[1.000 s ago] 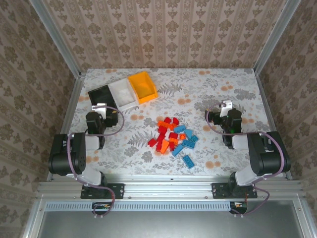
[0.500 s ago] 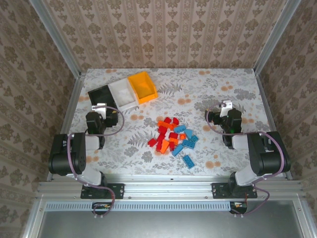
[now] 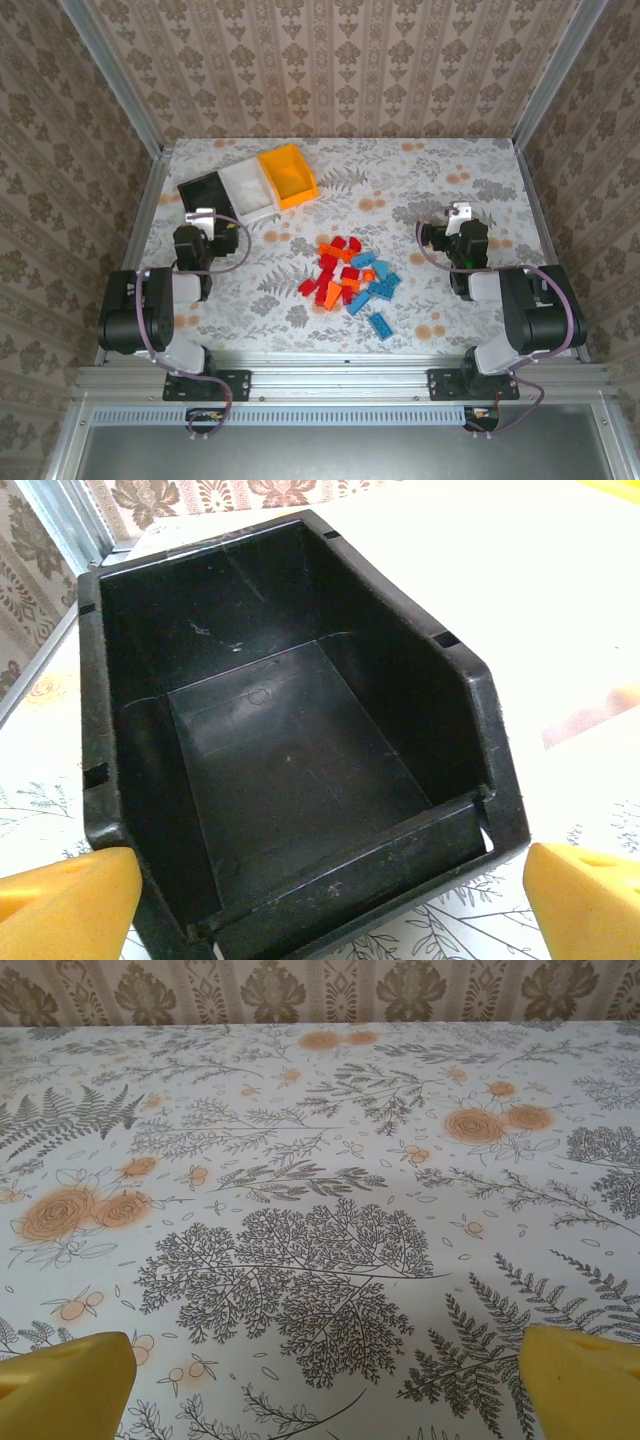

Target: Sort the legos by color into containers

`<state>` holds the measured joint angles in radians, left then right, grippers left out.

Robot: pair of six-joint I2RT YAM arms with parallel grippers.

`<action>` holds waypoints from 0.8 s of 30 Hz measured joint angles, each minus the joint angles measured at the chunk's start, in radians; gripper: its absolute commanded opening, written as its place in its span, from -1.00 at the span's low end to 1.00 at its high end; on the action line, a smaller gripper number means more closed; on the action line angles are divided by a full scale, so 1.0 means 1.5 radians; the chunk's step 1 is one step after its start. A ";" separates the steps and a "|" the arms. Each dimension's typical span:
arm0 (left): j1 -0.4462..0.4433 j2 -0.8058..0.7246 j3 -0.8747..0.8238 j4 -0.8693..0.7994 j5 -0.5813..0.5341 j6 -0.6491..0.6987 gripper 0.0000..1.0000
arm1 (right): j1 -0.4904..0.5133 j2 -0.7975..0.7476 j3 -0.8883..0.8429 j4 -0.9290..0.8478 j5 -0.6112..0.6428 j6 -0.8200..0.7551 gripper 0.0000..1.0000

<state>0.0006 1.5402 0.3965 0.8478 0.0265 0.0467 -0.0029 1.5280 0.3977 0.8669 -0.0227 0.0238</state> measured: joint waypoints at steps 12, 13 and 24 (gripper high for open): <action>-0.061 -0.271 0.279 -0.459 -0.156 -0.070 1.00 | 0.060 -0.208 0.286 -0.472 0.157 0.141 1.00; -0.060 -0.293 0.320 -0.504 -0.185 -0.111 1.00 | 0.053 -0.247 0.290 -0.485 0.157 0.184 1.00; 0.107 -0.316 0.365 -0.785 -0.157 -0.360 0.99 | -0.038 -0.307 0.219 -0.705 0.024 0.425 0.63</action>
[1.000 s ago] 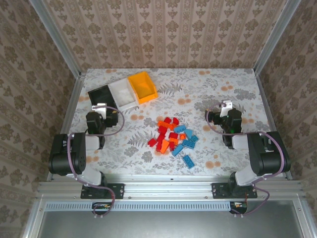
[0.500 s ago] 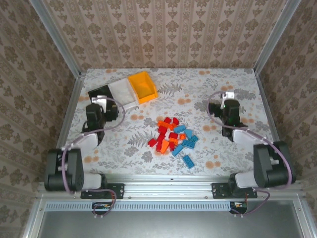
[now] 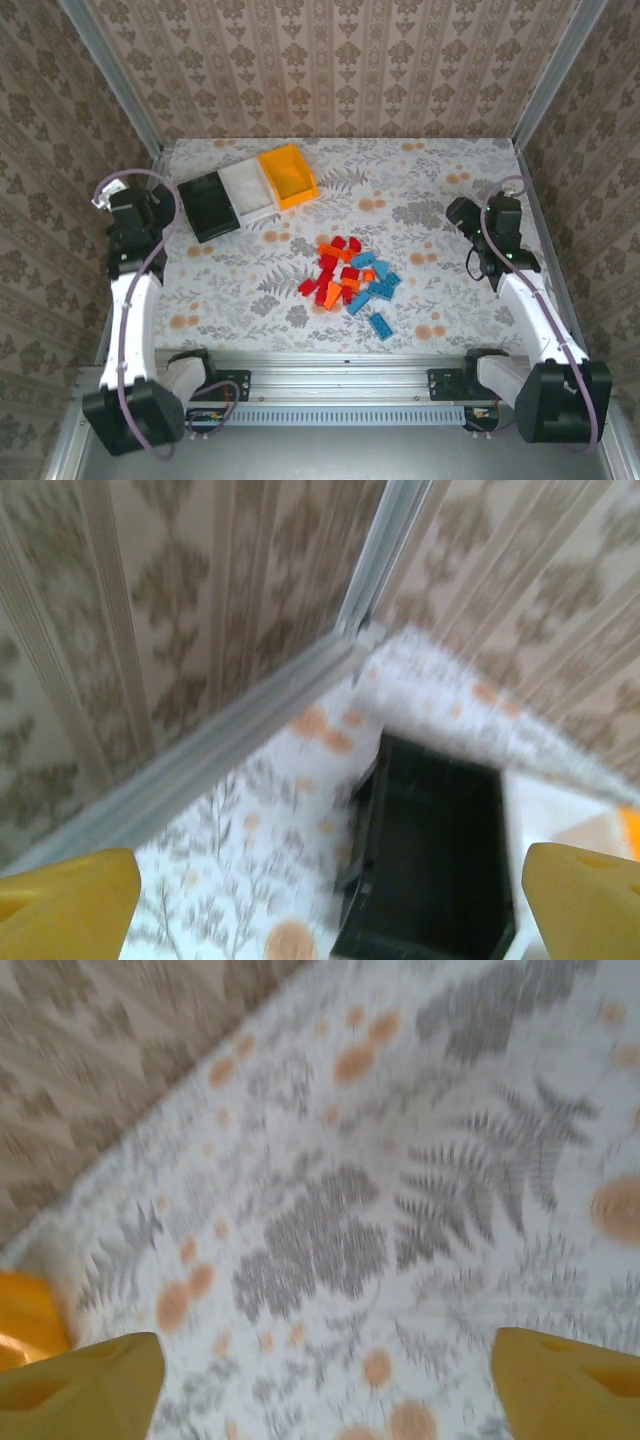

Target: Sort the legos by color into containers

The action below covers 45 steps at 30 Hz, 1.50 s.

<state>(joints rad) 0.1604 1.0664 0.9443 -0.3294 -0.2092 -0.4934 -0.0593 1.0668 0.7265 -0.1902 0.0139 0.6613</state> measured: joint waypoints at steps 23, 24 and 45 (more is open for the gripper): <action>0.021 0.564 0.340 -0.191 0.214 0.069 0.17 | 0.238 0.033 0.005 -0.106 0.058 -0.055 0.60; 0.021 0.572 0.343 -0.193 0.214 0.073 0.12 | 0.239 0.028 0.003 -0.106 0.058 -0.055 0.60; -0.112 0.616 0.390 -0.234 0.108 0.136 -1.00 | 0.248 -0.002 -0.003 -0.139 0.058 -0.054 0.56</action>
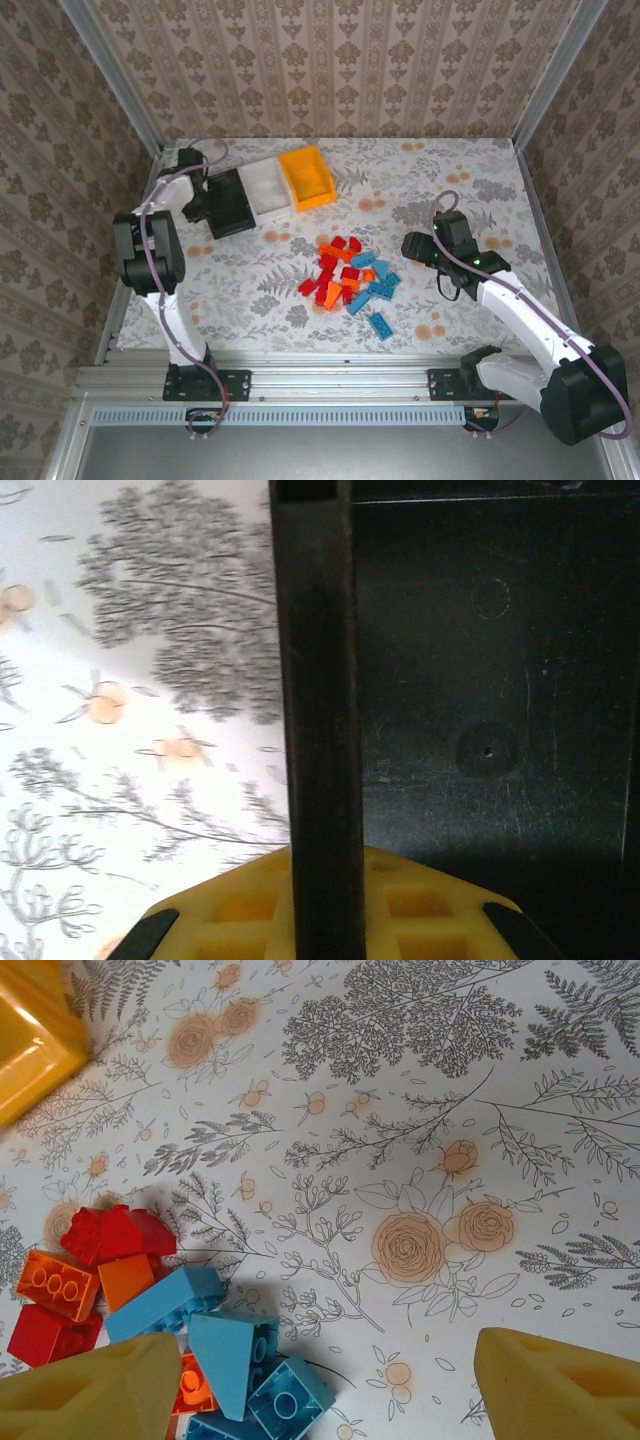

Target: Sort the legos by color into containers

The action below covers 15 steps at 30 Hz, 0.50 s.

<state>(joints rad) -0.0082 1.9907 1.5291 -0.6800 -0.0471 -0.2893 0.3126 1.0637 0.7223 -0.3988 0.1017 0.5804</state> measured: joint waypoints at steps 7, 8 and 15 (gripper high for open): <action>-0.127 0.025 0.077 -0.025 -0.026 0.005 -1.00 | 0.005 -0.013 0.000 -0.012 0.000 0.002 0.56; -0.145 0.036 0.094 -0.028 -0.027 0.005 -1.00 | 0.007 -0.017 0.000 -0.016 0.000 0.002 0.55; -0.215 0.097 0.148 -0.031 -0.017 0.004 -1.00 | 0.013 -0.043 0.000 -0.033 0.003 0.002 0.55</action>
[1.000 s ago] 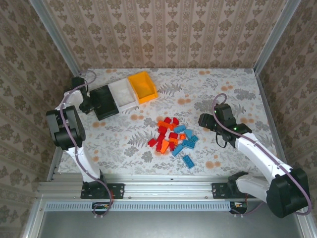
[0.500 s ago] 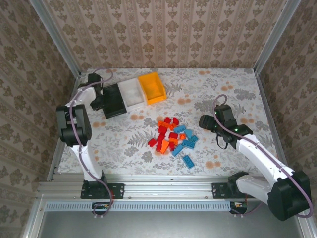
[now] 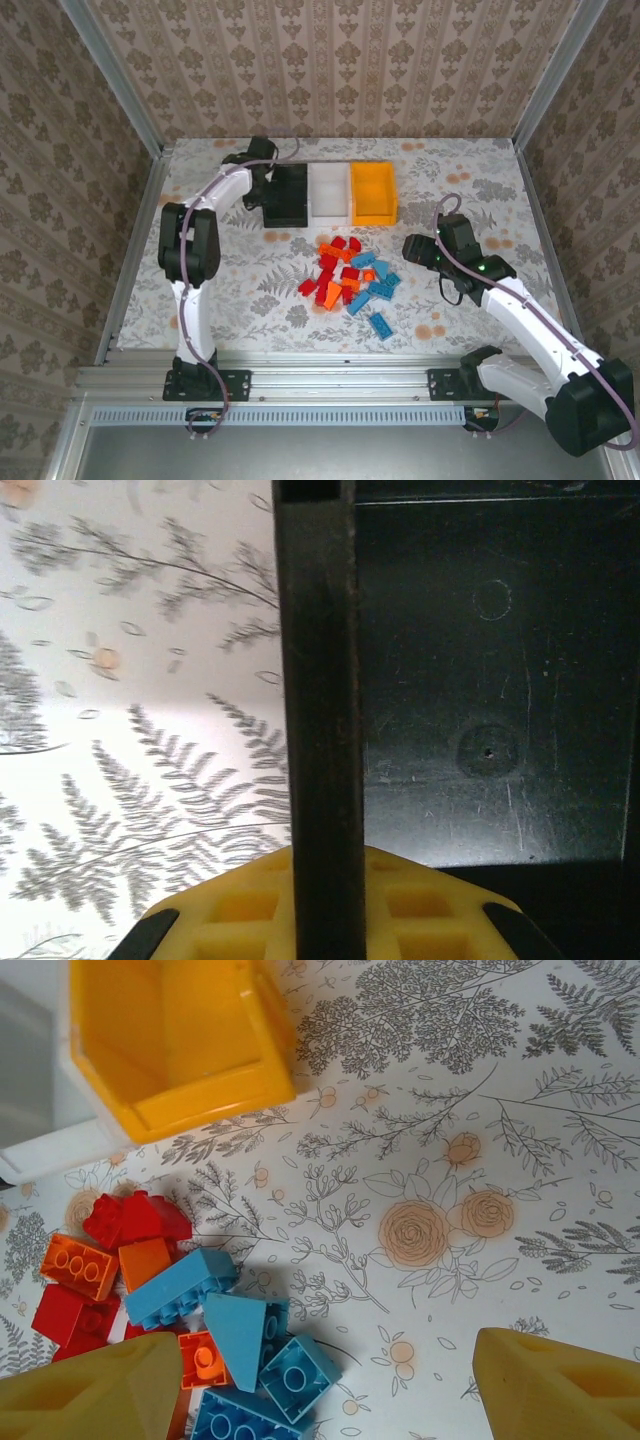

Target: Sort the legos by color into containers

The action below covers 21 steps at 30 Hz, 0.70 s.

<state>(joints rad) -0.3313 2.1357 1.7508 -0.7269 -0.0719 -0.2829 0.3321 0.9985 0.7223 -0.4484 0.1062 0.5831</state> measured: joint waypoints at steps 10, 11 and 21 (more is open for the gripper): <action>-0.001 0.016 0.010 -0.006 0.011 0.003 -0.17 | 0.000 -0.014 0.000 -0.019 0.012 0.000 0.56; -0.001 0.017 0.011 -0.006 0.013 0.004 -0.08 | 0.000 -0.016 0.000 -0.022 0.012 0.000 0.56; -0.001 -0.031 0.011 -0.020 0.025 0.015 0.92 | 0.005 -0.041 0.000 -0.050 0.012 -0.003 0.56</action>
<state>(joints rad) -0.3321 2.0888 1.7676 -0.7570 -0.0341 -0.2600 0.3397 0.9367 0.7227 -0.5232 0.1238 0.5789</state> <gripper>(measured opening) 0.834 0.783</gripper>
